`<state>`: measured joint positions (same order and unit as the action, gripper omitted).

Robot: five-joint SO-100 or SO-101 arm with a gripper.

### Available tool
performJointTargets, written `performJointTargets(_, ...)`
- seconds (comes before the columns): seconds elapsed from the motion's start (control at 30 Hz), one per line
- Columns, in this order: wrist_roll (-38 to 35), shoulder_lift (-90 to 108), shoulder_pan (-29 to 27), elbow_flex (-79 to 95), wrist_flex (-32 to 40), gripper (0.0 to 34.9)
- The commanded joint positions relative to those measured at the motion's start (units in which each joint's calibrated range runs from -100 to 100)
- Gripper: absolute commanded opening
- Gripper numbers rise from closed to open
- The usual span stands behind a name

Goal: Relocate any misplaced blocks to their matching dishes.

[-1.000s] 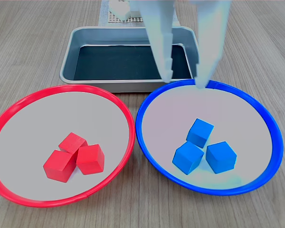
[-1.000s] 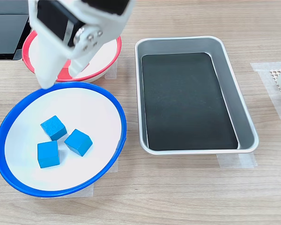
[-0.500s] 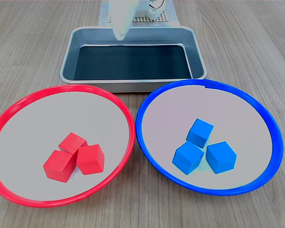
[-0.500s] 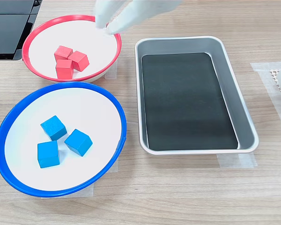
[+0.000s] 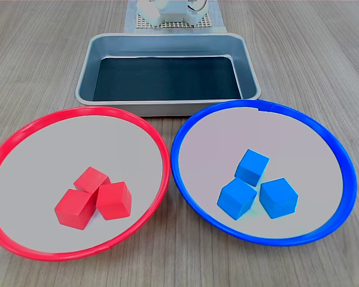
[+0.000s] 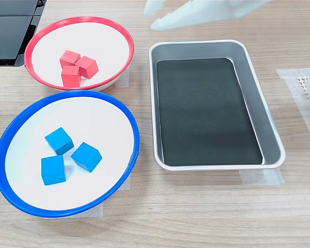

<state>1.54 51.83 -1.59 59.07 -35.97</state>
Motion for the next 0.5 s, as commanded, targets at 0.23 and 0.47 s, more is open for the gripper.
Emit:
performJointTargets(0.23, 1.90, 30.51, 0.79, 22.90, -5.51, 0.4)
performJointTargets(0.47, 2.20, 39.98, 1.92, 28.82, -12.77, 0.4)
